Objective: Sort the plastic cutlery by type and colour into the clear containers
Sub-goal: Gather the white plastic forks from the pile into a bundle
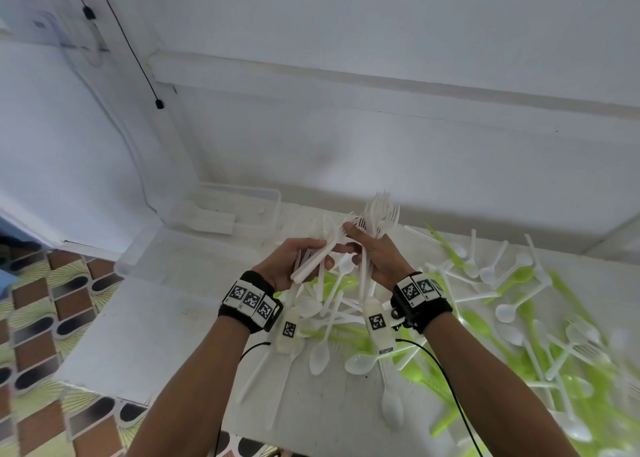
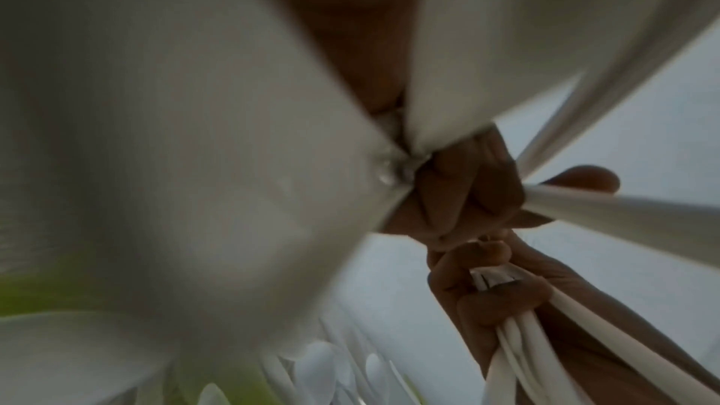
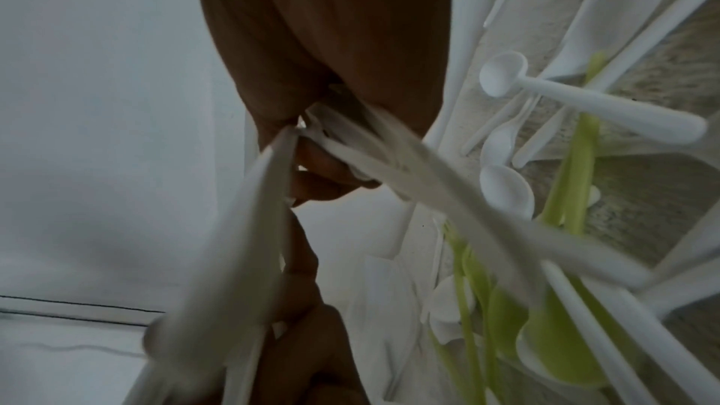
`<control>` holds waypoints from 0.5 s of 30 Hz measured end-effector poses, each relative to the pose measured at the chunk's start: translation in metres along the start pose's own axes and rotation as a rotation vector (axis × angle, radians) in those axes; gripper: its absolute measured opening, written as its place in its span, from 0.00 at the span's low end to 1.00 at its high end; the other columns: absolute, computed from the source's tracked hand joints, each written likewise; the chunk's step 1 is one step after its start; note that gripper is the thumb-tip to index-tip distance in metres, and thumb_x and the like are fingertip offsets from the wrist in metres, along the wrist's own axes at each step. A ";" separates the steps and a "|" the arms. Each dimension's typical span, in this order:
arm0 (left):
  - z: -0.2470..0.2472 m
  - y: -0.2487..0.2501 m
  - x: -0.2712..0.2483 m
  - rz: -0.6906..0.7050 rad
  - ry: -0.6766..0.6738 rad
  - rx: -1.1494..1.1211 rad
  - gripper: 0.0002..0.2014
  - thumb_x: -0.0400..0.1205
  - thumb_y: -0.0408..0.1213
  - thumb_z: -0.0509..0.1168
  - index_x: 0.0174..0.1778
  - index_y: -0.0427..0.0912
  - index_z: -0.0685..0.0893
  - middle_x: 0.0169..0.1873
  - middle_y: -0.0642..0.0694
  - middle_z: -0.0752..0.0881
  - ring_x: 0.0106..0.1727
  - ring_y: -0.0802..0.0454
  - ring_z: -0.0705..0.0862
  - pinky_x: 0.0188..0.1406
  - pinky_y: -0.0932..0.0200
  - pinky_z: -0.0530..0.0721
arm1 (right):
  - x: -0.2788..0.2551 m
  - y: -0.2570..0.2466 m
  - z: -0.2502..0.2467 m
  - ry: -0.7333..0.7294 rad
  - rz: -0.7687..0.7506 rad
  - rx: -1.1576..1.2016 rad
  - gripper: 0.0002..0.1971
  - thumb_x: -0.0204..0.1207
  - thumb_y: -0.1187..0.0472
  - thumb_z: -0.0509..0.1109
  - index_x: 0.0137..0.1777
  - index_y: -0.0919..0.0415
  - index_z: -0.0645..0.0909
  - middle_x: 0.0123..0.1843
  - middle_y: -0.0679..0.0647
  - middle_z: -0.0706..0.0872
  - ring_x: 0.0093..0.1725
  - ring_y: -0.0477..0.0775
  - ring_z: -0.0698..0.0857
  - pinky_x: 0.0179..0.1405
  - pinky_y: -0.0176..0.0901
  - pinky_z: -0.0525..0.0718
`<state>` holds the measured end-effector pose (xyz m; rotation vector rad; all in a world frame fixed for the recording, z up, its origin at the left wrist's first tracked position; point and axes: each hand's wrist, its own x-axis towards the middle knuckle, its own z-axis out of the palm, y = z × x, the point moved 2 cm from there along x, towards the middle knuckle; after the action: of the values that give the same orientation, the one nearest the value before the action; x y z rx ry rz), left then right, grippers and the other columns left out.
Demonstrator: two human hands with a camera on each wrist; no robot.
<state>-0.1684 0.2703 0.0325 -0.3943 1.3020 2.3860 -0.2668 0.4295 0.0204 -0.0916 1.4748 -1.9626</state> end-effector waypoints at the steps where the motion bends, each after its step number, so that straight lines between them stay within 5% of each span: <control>1: 0.000 -0.001 0.000 0.005 0.016 0.022 0.18 0.87 0.40 0.59 0.63 0.32 0.86 0.34 0.42 0.86 0.29 0.55 0.82 0.24 0.67 0.80 | 0.000 0.000 -0.001 0.011 -0.006 -0.026 0.12 0.75 0.54 0.81 0.51 0.60 0.85 0.43 0.55 0.85 0.33 0.49 0.82 0.23 0.35 0.75; 5: -0.005 -0.009 0.006 0.017 0.044 0.194 0.15 0.86 0.48 0.66 0.57 0.39 0.89 0.44 0.41 0.90 0.38 0.50 0.80 0.30 0.61 0.74 | 0.003 0.002 -0.001 0.035 -0.005 -0.014 0.15 0.74 0.54 0.82 0.52 0.62 0.84 0.40 0.55 0.83 0.34 0.49 0.82 0.23 0.36 0.74; 8: -0.005 -0.012 0.009 0.026 0.092 0.278 0.16 0.85 0.53 0.67 0.55 0.44 0.92 0.49 0.39 0.91 0.33 0.52 0.76 0.26 0.61 0.66 | 0.005 0.006 -0.004 0.035 0.030 -0.013 0.13 0.74 0.55 0.82 0.50 0.62 0.85 0.38 0.54 0.83 0.33 0.48 0.80 0.23 0.35 0.74; 12: -0.002 -0.007 0.008 0.090 0.125 0.346 0.15 0.89 0.44 0.64 0.60 0.36 0.89 0.54 0.32 0.91 0.20 0.58 0.69 0.14 0.68 0.59 | 0.004 0.002 -0.008 -0.013 0.041 -0.018 0.07 0.76 0.60 0.80 0.45 0.62 0.86 0.36 0.54 0.83 0.31 0.47 0.79 0.21 0.33 0.74; 15: -0.008 -0.005 0.010 0.105 0.282 0.351 0.17 0.84 0.44 0.71 0.58 0.31 0.89 0.51 0.39 0.93 0.20 0.60 0.67 0.14 0.70 0.61 | 0.003 -0.003 -0.012 0.006 0.040 -0.004 0.07 0.76 0.62 0.80 0.46 0.64 0.85 0.35 0.54 0.81 0.30 0.47 0.78 0.20 0.32 0.73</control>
<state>-0.1744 0.2675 0.0205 -0.5818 1.8712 2.1769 -0.2762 0.4384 0.0176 -0.0576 1.4736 -1.9293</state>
